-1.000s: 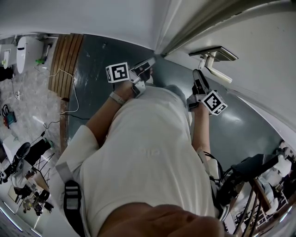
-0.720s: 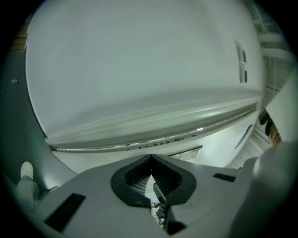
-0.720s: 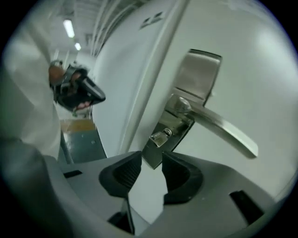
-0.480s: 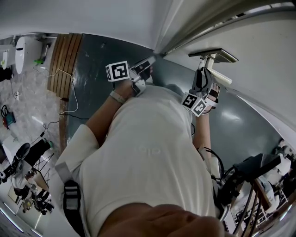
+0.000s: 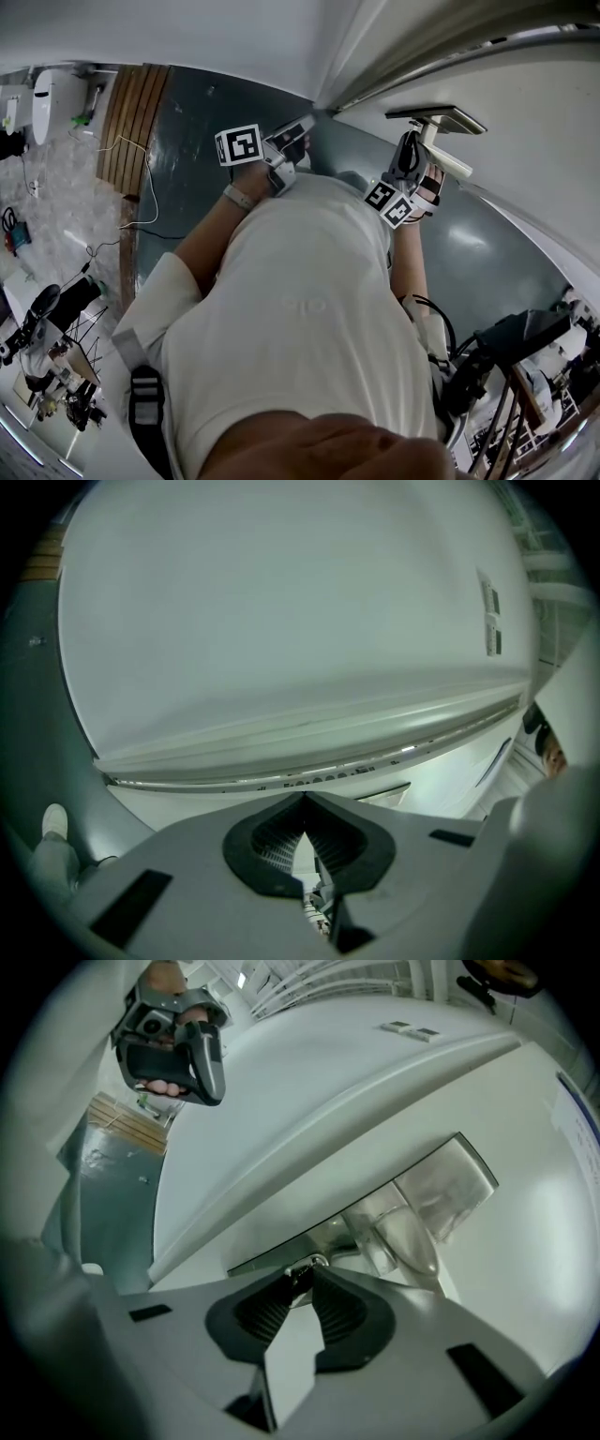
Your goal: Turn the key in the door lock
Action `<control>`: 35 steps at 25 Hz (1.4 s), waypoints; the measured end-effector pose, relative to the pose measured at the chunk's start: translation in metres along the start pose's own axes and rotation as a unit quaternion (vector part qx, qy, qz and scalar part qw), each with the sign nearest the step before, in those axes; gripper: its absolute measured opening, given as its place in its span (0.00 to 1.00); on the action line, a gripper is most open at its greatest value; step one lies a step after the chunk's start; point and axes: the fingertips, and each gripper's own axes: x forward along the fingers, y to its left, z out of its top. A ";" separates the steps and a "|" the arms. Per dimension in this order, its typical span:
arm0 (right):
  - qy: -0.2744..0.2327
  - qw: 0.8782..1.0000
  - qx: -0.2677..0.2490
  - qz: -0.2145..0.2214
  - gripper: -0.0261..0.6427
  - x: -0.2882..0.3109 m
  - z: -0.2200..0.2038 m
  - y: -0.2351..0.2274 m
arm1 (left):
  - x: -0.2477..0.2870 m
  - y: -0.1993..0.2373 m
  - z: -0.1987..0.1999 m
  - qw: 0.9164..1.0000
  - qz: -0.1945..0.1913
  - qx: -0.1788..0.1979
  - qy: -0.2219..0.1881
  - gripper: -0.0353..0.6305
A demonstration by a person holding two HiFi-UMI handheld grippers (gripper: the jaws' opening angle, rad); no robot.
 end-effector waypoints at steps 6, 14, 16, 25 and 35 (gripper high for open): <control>-0.007 0.994 0.105 0.006 0.15 0.002 -0.001 -0.004 | 0.001 0.001 0.000 1.000 0.003 -0.004 0.001 0.06; -0.012 0.967 0.250 0.035 0.14 0.001 -0.004 -0.005 | 0.004 -0.005 -0.002 1.000 -0.009 -0.019 -0.001 0.06; -0.021 0.956 0.290 0.041 0.14 0.002 -0.002 -0.007 | 0.004 -0.009 -0.002 0.999 -0.016 -0.028 -0.003 0.06; -0.033 0.845 0.526 0.091 0.12 0.002 -0.010 -0.007 | 0.002 -0.004 0.000 1.000 0.000 -0.018 -0.002 0.06; -0.044 0.739 0.661 0.126 0.12 0.003 -0.009 -0.008 | 0.000 -0.004 0.001 1.000 -0.004 -0.024 -0.006 0.06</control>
